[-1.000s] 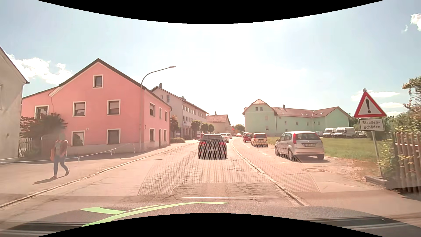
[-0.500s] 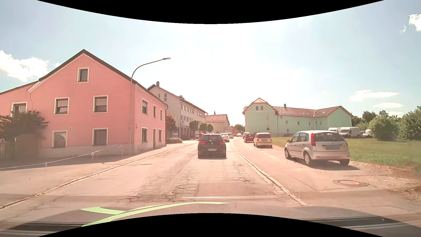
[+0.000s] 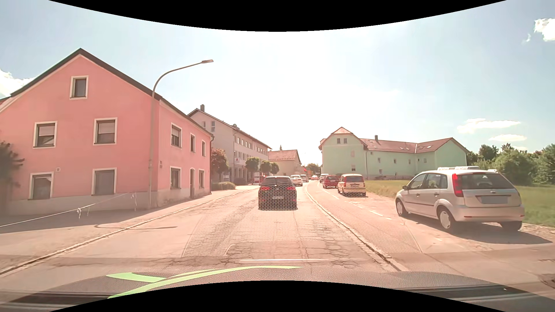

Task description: Follow the waypoints while adhering to traffic rules and regulations

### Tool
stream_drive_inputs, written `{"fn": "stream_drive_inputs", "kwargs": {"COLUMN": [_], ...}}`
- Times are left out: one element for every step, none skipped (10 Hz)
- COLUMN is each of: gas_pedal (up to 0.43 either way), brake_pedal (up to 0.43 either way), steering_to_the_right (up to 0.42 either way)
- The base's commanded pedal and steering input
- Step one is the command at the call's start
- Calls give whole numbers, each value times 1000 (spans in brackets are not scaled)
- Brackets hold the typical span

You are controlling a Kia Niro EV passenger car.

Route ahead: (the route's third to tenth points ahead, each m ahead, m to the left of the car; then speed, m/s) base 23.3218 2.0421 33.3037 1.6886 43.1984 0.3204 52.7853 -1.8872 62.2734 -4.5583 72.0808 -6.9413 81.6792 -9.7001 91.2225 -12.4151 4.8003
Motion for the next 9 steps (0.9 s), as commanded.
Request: {"fn": "stream_drive_inputs", "kwargs": {"gas_pedal": [157, 157, 150, 138, 118, 110, 87, 87, 79], "brake_pedal": [0, 0, 0, 0, 0, 0, 0, 0, 0], "steering_to_the_right": [17, 17, 17, 16, 16, 16, 16, 16, 18]}}
